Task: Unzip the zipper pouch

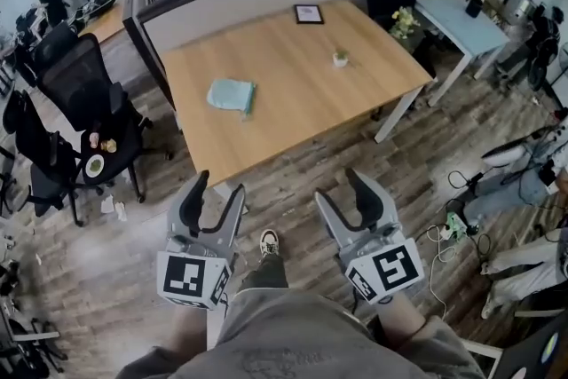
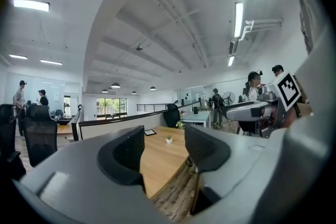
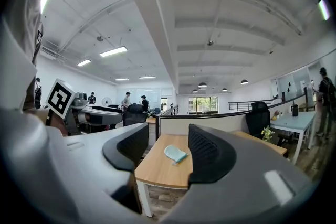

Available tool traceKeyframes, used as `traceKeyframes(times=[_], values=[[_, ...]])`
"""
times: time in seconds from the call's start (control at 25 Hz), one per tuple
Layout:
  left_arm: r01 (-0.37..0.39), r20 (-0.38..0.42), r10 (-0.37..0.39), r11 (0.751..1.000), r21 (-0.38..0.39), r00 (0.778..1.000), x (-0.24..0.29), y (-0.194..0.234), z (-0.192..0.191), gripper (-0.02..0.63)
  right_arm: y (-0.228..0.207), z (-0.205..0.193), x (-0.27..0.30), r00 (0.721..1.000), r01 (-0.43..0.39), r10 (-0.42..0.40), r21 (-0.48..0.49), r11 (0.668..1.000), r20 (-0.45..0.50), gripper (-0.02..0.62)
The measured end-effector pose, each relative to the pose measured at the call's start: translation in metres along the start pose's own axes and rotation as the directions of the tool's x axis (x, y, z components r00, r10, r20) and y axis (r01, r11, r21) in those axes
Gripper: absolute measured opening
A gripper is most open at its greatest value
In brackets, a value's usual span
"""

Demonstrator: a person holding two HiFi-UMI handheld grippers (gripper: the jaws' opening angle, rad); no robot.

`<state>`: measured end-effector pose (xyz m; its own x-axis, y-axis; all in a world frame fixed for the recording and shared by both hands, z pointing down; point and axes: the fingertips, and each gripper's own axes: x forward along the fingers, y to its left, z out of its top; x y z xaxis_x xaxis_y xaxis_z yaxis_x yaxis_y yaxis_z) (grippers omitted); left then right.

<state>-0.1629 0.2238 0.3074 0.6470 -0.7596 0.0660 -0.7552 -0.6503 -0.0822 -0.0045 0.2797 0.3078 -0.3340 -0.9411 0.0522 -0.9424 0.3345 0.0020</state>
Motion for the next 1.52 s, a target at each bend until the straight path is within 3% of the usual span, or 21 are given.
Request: traceKeyframes(times=[0.56,1.0,1.32,1.52], values=[[0.027,-0.008,-0.027,0.999,0.023,1.000,0.132,0.131,0.009,0.236,-0.054,0.010,0.177,0.999,0.027,-0.027,0.014,1.000,-0.036,0.221],[-0.001,-0.027,0.002,1.000,0.015,1.000,0.198,0.157,0.001,0.236,-0.101,-0.003,0.244,0.998,-0.018,0.019,0.013,1.000,-0.065,0.221],[-0.106,-0.058,0.106,0.994,0.016,0.993,0.272,0.163,-0.003,0.236,-0.173,-0.019,0.301,0.984,-0.146,0.146,0.009,0.989,-0.100,0.221],[-0.195,-0.081,0.196,0.981,0.025,0.977,0.314,0.172,-0.003,0.236,-0.221,-0.018,0.347,0.966,-0.234,0.232,-0.004,0.972,-0.110,0.221]])
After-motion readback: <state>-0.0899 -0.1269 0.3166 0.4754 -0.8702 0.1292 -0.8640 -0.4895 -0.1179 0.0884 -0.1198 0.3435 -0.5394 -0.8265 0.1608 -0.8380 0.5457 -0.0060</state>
